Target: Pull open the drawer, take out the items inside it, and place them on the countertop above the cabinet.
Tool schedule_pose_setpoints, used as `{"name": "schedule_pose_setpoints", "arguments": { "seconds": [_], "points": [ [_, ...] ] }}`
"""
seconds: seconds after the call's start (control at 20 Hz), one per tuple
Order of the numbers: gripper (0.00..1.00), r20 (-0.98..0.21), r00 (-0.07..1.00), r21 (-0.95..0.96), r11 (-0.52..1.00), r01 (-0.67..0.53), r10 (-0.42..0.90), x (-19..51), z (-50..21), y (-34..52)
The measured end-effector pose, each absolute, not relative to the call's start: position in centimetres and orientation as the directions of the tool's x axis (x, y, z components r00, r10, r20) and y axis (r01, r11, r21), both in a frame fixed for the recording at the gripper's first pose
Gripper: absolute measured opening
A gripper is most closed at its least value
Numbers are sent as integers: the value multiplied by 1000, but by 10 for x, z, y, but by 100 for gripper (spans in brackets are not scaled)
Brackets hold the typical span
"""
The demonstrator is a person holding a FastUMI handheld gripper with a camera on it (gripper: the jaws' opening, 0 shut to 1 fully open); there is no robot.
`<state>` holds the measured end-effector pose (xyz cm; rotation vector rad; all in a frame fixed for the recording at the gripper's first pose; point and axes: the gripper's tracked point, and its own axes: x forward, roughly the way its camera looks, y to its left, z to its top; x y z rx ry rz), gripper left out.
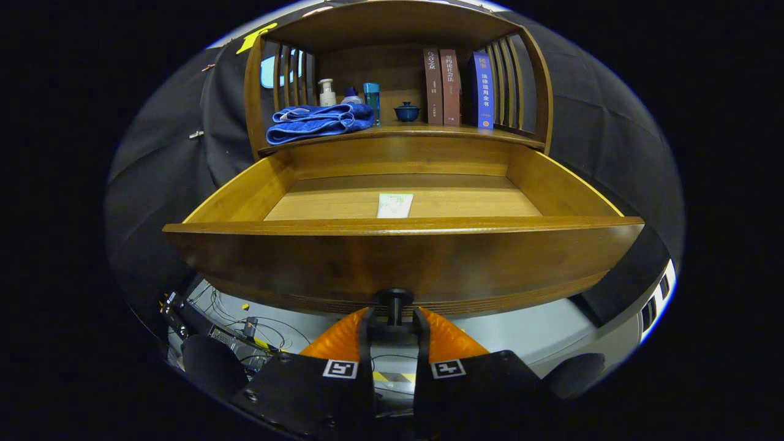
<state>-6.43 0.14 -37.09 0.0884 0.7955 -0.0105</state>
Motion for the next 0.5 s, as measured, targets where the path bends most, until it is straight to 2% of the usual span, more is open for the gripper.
{"name": "schedule_pose_setpoints", "arguments": {
  "seconds": [0.1,0.15,0.2,0.4,0.5],
  "points": [
    [29,-714,700,68,997,40,21,-65,-372,2],
    [34,-714,700,66,997,40,19,-64,-371,2],
    [42,-701,712,76,996,40,25,-65,-365,4],
    [99,-663,748,83,996,37,28,-68,-334,12],
    [99,-643,765,82,996,29,31,-69,-311,17]
  ]
}}
